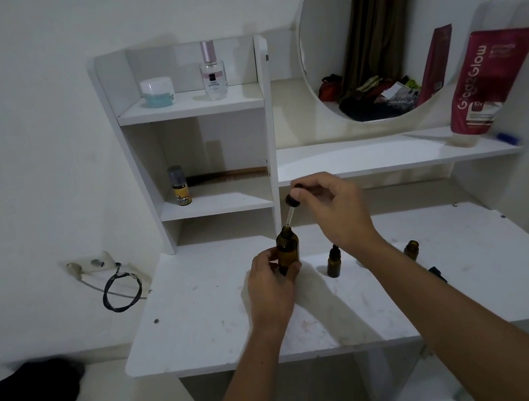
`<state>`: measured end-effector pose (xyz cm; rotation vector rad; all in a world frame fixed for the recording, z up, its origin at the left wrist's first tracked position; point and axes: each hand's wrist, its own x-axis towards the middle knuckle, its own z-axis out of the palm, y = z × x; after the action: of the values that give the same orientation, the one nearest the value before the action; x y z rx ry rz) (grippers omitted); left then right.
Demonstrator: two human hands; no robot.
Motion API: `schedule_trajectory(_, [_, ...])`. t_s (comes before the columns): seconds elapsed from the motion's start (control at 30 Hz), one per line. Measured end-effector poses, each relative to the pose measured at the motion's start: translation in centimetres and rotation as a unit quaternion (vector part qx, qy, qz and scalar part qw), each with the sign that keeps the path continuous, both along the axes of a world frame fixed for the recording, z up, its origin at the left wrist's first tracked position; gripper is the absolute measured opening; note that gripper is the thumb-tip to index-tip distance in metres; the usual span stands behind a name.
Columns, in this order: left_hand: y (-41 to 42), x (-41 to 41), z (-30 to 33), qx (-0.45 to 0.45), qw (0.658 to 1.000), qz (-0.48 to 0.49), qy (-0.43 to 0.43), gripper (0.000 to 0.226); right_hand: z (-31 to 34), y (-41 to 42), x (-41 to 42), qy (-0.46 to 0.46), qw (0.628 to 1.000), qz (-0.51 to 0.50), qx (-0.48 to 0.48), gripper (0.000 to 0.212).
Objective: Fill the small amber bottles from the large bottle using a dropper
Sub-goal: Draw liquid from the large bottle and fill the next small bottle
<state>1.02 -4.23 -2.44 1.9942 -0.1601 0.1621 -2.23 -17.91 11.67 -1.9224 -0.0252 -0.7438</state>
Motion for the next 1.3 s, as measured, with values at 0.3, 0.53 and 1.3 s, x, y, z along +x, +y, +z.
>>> schedule_trajectory(0.3, [0.2, -2.0, 0.6, -0.045, 0.999, 0.019, 0.010, 0.063, 1.1, -2.3, -3.2, -0.047, 0.999, -0.018, 0.000, 0.017])
schedule_trajectory(0.53, [-3.1, -7.3, 0.7, -0.080, 0.997, 0.007, 0.011, 0.029, 0.0, -6.0, -6.7, -0.039, 0.998, -0.052, 0.003, 0.017])
schedule_trajectory(1.3, [-13.5, -6.7, 0.6, 0.030, 0.993, -0.112, -0.029, 0.042, -4.1, -12.8, -8.3, -0.005, 0.991, -0.122, -0.046, 0.016])
